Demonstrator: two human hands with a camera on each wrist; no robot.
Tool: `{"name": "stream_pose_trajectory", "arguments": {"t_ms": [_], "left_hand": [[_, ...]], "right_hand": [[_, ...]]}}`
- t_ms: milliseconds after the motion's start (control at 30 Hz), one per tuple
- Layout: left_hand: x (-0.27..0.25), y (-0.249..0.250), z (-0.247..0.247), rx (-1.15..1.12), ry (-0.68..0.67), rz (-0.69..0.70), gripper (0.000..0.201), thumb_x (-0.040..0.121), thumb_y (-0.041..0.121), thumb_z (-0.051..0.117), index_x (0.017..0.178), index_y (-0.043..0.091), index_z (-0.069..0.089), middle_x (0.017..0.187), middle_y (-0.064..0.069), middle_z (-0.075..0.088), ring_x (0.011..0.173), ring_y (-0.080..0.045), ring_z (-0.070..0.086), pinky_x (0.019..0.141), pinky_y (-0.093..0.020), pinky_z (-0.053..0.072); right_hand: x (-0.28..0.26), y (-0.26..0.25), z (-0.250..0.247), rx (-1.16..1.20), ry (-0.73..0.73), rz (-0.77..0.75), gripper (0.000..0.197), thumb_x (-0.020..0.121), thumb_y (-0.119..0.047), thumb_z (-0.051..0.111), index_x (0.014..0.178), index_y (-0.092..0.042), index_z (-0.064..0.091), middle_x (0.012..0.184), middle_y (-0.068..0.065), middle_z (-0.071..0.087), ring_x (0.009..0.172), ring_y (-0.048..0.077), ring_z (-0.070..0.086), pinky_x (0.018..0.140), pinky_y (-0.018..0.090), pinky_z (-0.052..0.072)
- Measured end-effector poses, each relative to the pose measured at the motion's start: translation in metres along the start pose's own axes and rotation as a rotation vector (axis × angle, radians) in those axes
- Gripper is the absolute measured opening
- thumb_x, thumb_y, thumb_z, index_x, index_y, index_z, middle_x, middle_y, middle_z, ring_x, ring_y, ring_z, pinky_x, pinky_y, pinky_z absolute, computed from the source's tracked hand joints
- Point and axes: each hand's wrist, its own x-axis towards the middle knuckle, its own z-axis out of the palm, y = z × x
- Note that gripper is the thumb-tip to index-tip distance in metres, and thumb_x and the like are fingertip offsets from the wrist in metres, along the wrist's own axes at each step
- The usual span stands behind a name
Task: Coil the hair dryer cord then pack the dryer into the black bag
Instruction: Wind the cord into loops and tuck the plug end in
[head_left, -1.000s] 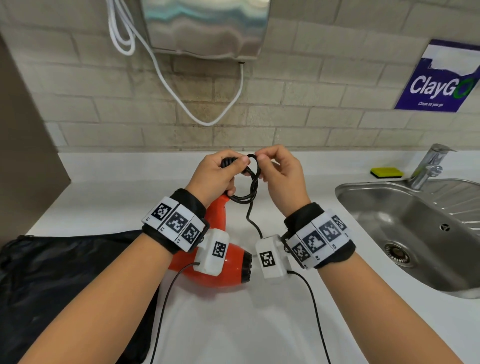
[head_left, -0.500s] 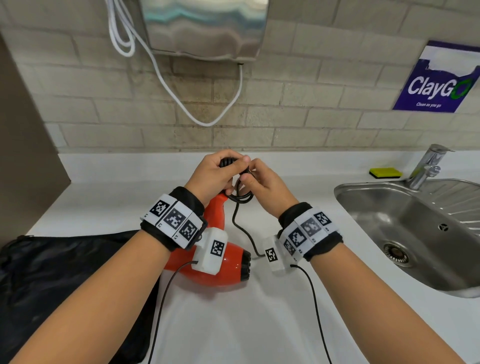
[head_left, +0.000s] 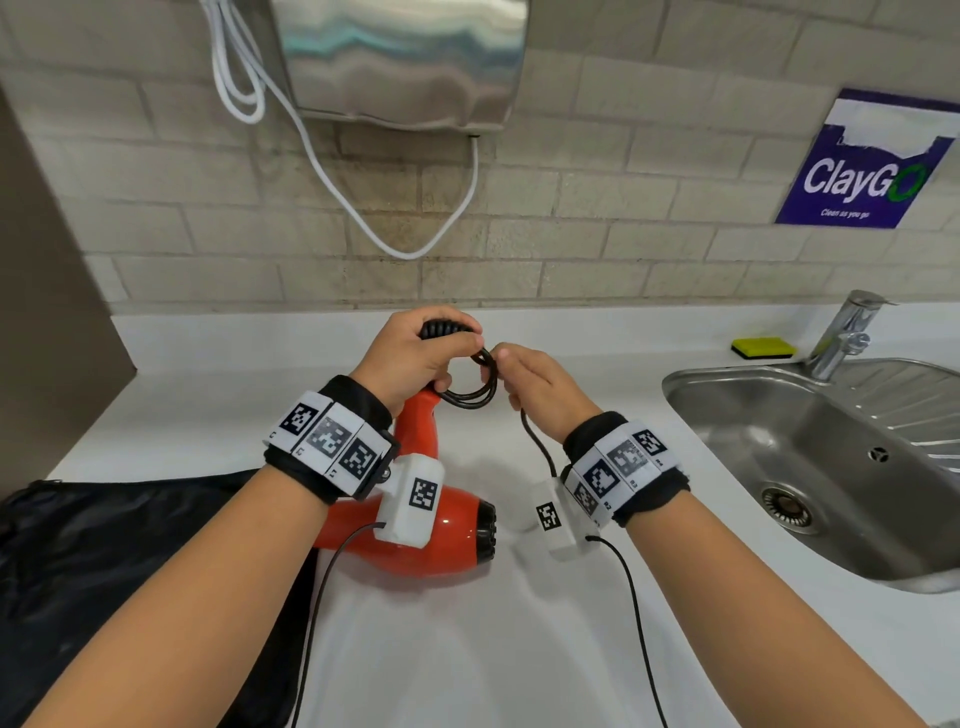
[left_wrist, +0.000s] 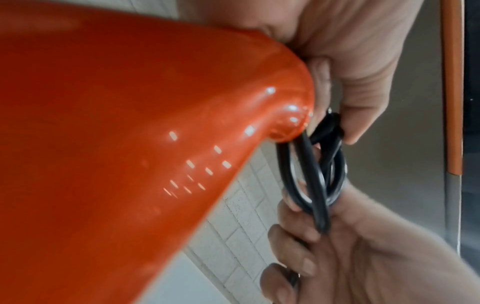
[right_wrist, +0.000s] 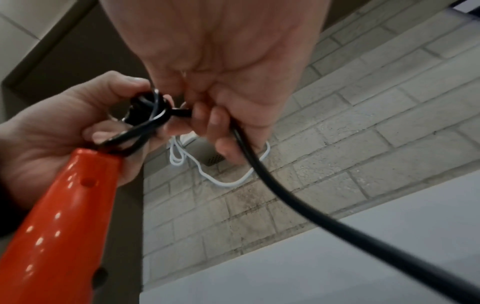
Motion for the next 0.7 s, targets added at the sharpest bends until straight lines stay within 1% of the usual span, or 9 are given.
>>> {"name": "stream_pose_trajectory", "arguments": {"t_ms": [67,133,200,300,367,467,533,600,700], "left_hand": [[-0.001,0.001,0.002,0.006,-0.008,-0.005,0.013,0.081,0.001,0.062,0.077,0.013,0.063,0.062,-0.003,0.053,0.034,-0.005,0.032,0.038,-0.019,0.035],[-0.001,0.002,0.005,0.015,-0.014,0.004,0.009,0.082,0.008,0.064,0.076,0.015,0.062,0.054,0.006,0.056,0.034,-0.005,0.032,0.038,-0.019,0.035],[-0.001,0.001,0.006,0.025,-0.004,0.017,0.008,0.082,0.015,0.064,0.075,0.016,0.061,0.047,0.010,0.056,0.033,-0.004,0.033,0.039,-0.019,0.035],[0.000,0.000,0.006,0.049,-0.012,0.030,0.005,0.081,0.015,0.067,0.077,0.017,0.064,0.051,0.010,0.059,0.035,-0.005,0.035,0.040,-0.019,0.037],[-0.001,0.000,0.007,0.081,-0.055,0.022,0.009,0.079,0.014,0.068,0.086,0.019,0.066,0.058,0.009,0.057,0.037,-0.005,0.038,0.043,-0.020,0.039],[-0.003,0.000,0.012,0.117,-0.120,-0.009,0.021,0.077,0.011,0.070,0.096,0.020,0.066,0.068,-0.002,0.053,0.039,-0.005,0.041,0.044,-0.020,0.040],[-0.003,0.001,0.014,0.096,-0.116,-0.031,0.019,0.078,0.010,0.069,0.095,0.017,0.066,0.063,0.001,0.056,0.037,-0.005,0.039,0.043,-0.021,0.039],[-0.003,0.001,0.013,0.074,-0.104,-0.041,0.015,0.079,0.010,0.068,0.093,0.010,0.067,0.057,0.006,0.061,0.034,-0.004,0.037,0.042,-0.021,0.038],[-0.004,0.001,0.013,0.055,-0.086,-0.047,0.014,0.081,0.012,0.066,0.092,0.004,0.066,0.068,-0.002,0.068,0.033,-0.004,0.035,0.039,-0.019,0.037]], "right_hand": [[0.003,-0.002,-0.004,-0.089,0.045,-0.007,0.030,0.097,-0.015,0.036,0.072,-0.013,0.053,0.058,-0.010,0.039,0.048,-0.005,0.042,0.056,0.017,0.030],[0.007,-0.006,-0.008,-0.171,0.104,-0.024,0.026,0.096,-0.012,0.040,0.080,-0.008,0.059,0.059,-0.010,0.044,0.053,-0.001,0.043,0.055,0.013,0.032],[0.008,-0.010,-0.011,-0.217,0.159,-0.050,0.024,0.094,-0.011,0.043,0.086,-0.002,0.063,0.067,-0.006,0.054,0.061,0.003,0.046,0.057,0.007,0.036],[0.008,-0.016,-0.012,-0.314,0.235,-0.101,0.023,0.094,-0.011,0.044,0.090,0.002,0.063,0.082,0.004,0.060,0.074,0.013,0.051,0.059,0.007,0.036],[0.008,-0.020,-0.014,-0.343,0.302,-0.129,0.022,0.093,-0.011,0.044,0.091,0.002,0.062,0.081,0.003,0.056,0.075,0.015,0.049,0.059,0.004,0.035],[0.011,-0.025,-0.016,-0.340,0.359,-0.170,0.020,0.093,-0.009,0.044,0.087,0.001,0.061,0.076,0.002,0.053,0.070,0.014,0.045,0.059,0.004,0.036],[0.012,-0.026,-0.016,-0.325,0.354,-0.188,0.020,0.093,-0.010,0.045,0.086,0.001,0.060,0.075,0.002,0.054,0.069,0.014,0.046,0.059,0.005,0.035],[0.010,-0.021,-0.016,-0.275,0.339,-0.200,0.018,0.093,-0.012,0.045,0.085,-0.003,0.059,0.069,-0.003,0.052,0.064,0.008,0.047,0.058,0.006,0.035],[0.004,-0.004,-0.016,-0.131,0.304,-0.148,0.011,0.094,-0.013,0.042,0.086,-0.013,0.050,0.065,-0.009,0.048,0.060,0.000,0.045,0.059,0.009,0.037]]}}
